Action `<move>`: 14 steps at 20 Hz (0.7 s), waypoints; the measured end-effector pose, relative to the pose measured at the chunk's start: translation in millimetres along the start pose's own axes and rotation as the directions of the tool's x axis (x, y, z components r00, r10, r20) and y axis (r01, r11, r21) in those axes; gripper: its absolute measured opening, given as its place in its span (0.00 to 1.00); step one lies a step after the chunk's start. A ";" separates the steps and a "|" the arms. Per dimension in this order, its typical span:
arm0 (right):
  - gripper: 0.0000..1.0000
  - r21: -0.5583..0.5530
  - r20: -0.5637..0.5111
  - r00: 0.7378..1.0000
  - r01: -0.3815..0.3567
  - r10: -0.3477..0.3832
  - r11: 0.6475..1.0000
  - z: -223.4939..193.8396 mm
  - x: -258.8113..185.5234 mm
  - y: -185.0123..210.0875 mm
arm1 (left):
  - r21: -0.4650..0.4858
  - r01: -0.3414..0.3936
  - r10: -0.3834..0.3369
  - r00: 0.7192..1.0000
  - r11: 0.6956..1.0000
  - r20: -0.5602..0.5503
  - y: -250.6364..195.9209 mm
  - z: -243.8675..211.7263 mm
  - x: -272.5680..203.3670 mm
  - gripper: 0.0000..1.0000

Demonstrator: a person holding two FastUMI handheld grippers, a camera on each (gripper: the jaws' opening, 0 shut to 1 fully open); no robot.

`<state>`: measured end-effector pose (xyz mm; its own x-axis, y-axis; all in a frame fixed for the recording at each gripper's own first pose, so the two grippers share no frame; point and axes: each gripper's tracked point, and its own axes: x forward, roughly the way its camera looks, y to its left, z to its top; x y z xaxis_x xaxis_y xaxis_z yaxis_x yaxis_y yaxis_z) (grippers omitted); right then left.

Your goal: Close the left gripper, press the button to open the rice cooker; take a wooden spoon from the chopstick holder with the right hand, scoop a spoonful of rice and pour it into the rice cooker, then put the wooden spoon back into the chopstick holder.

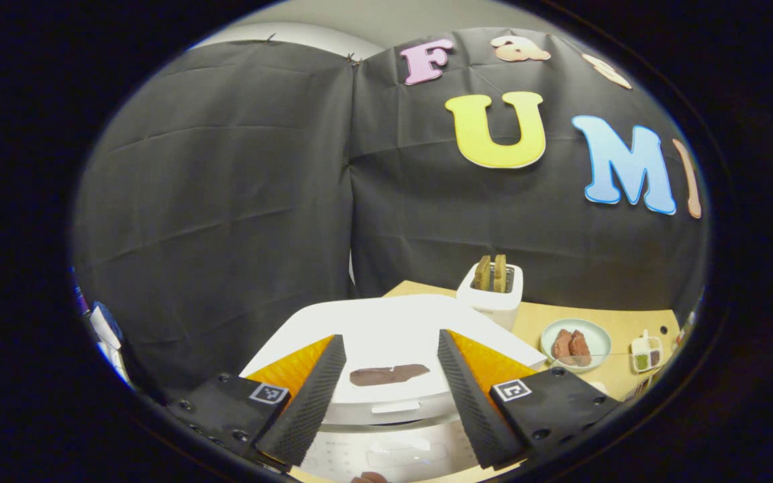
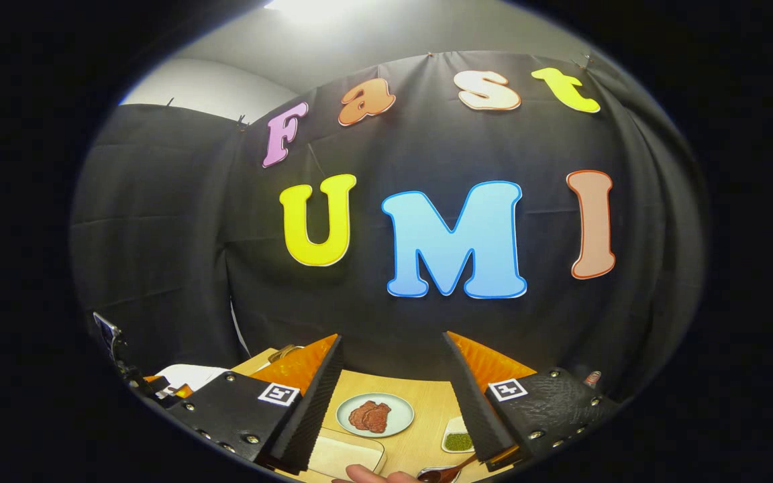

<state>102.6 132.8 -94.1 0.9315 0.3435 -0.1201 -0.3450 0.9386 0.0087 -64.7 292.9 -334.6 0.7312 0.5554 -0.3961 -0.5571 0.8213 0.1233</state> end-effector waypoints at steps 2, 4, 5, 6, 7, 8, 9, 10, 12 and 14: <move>0.87 0.010 -0.003 1.000 0.007 -0.007 1.000 -0.8 0.4 -1.5 | -0.009 0.005 -0.005 1.000 1.000 -0.029 1.0 -9.7 1.4 0.99; 0.87 0.017 -0.011 1.000 0.010 -0.010 1.000 -2.5 0.5 -1.8 | -0.004 0.010 -0.010 0.998 1.000 -0.060 -1.4 -22.2 2.4 0.99; 0.87 0.019 -0.014 1.000 0.010 -0.010 1.000 -3.4 0.9 -1.4 | -0.002 0.013 -0.013 0.997 1.000 -0.077 -2.1 -30.0 3.6 0.99; 0.87 0.021 -0.015 1.000 0.010 -0.010 1.000 -3.1 0.8 -0.9 | -0.001 0.015 -0.015 0.996 1.000 -0.085 -2.3 -35.5 3.1 0.99; 0.87 0.023 -0.014 1.000 0.009 -0.009 1.000 -2.7 1.4 -0.4 | -0.002 0.016 -0.017 0.996 1.000 -0.091 -2.9 -39.5 3.7 1.00; 0.87 0.023 -0.014 1.000 0.010 -0.009 1.000 -3.4 0.7 1.0 | 0.001 0.017 -0.017 0.997 1.000 -0.075 -3.5 -37.1 2.6 1.00; 0.87 0.023 -0.013 1.000 0.008 -0.008 1.000 -3.1 1.3 2.6 | 0.003 0.017 -0.016 0.997 1.000 -0.074 -3.3 -38.2 -0.4 1.00; 0.87 0.022 -0.012 1.000 0.006 -0.006 1.000 -2.2 1.4 4.1 | 0.000 0.018 -0.018 0.997 1.000 -0.077 -3.2 -40.5 2.8 0.96; 0.87 0.020 -0.013 1.000 -0.001 0.001 1.000 -2.4 1.2 9.0 | 0.001 0.037 -0.037 0.993 0.999 -0.108 -5.3 -43.6 3.7 1.00; 0.87 0.026 -0.012 1.000 -0.009 0.009 1.000 -2.7 1.0 13.6 | 0.007 0.071 -0.069 0.985 0.997 -0.158 -8.5 -46.9 2.9 1.00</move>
<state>98.5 145.8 -96.8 0.9269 0.3513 -0.1322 -0.3497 0.9362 0.0359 -76.3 281.5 -379.5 0.6963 0.4698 -0.5426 -0.5013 0.8594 0.1008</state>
